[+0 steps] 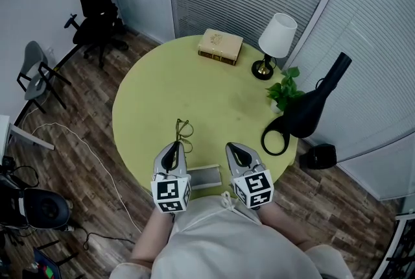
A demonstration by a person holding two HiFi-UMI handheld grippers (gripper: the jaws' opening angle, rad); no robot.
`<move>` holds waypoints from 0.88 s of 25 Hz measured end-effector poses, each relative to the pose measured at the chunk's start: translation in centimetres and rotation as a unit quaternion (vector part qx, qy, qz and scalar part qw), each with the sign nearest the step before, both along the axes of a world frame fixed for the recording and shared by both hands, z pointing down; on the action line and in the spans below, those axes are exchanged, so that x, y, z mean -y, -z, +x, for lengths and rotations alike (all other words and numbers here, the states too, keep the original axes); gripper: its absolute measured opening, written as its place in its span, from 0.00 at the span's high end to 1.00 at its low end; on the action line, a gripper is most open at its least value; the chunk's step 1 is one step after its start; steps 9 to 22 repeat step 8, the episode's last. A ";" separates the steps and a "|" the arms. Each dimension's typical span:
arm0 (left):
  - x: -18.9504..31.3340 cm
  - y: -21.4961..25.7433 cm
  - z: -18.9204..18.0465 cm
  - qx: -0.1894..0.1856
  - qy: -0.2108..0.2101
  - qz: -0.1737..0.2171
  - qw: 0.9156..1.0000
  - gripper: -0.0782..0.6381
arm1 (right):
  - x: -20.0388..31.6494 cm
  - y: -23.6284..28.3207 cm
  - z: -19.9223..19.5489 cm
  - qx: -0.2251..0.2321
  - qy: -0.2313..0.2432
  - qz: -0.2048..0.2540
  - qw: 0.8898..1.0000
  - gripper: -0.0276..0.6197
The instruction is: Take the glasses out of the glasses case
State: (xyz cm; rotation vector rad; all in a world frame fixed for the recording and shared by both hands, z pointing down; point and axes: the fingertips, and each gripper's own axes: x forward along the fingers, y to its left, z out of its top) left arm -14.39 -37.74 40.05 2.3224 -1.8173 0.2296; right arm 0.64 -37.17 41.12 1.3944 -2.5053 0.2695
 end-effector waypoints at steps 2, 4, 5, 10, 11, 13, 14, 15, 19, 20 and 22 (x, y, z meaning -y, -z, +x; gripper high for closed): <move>-0.1 0.0 0.1 -0.001 -0.002 -0.001 1.000 0.87 | 0.0 0.0 0.2 -0.003 -0.003 0.000 1.000 0.96; -0.1 0.0 0.2 -0.002 -0.002 -0.001 1.000 0.87 | 0.0 0.0 0.5 -0.005 -0.006 0.000 1.000 0.96; 0.0 0.0 0.3 -0.002 -0.002 -0.001 1.000 0.87 | 0.1 0.0 0.6 -0.005 -0.008 0.000 1.000 0.96; 0.1 0.0 0.8 0.000 -0.001 -0.001 1.000 0.87 | 0.2 0.0 1.2 -0.005 -0.011 0.002 1.000 0.96; 0.1 0.0 0.8 0.000 -0.001 -0.001 1.000 0.87 | 0.2 0.0 1.2 -0.005 -0.011 0.002 1.000 0.96; 0.1 0.0 0.8 0.000 -0.001 -0.001 1.000 0.87 | 0.2 0.0 1.2 -0.005 -0.011 0.002 1.000 0.96; 0.1 0.0 0.8 0.000 -0.001 -0.001 1.000 0.87 | 0.2 0.0 1.2 -0.005 -0.011 0.002 1.000 0.96; 0.1 0.0 0.8 0.000 -0.001 -0.001 1.000 0.87 | 0.2 0.0 1.2 -0.005 -0.011 0.002 1.000 0.96; 0.1 0.0 0.8 0.000 -0.001 -0.001 1.000 0.87 | 0.2 0.0 1.2 -0.005 -0.011 0.002 1.000 0.96; 0.1 0.0 0.8 0.000 -0.001 -0.001 1.000 0.87 | 0.2 0.0 1.2 -0.005 -0.011 0.002 1.000 0.96; 0.1 0.0 0.8 0.000 -0.001 -0.001 1.000 0.87 | 0.2 0.0 1.2 -0.005 -0.011 0.002 1.000 0.96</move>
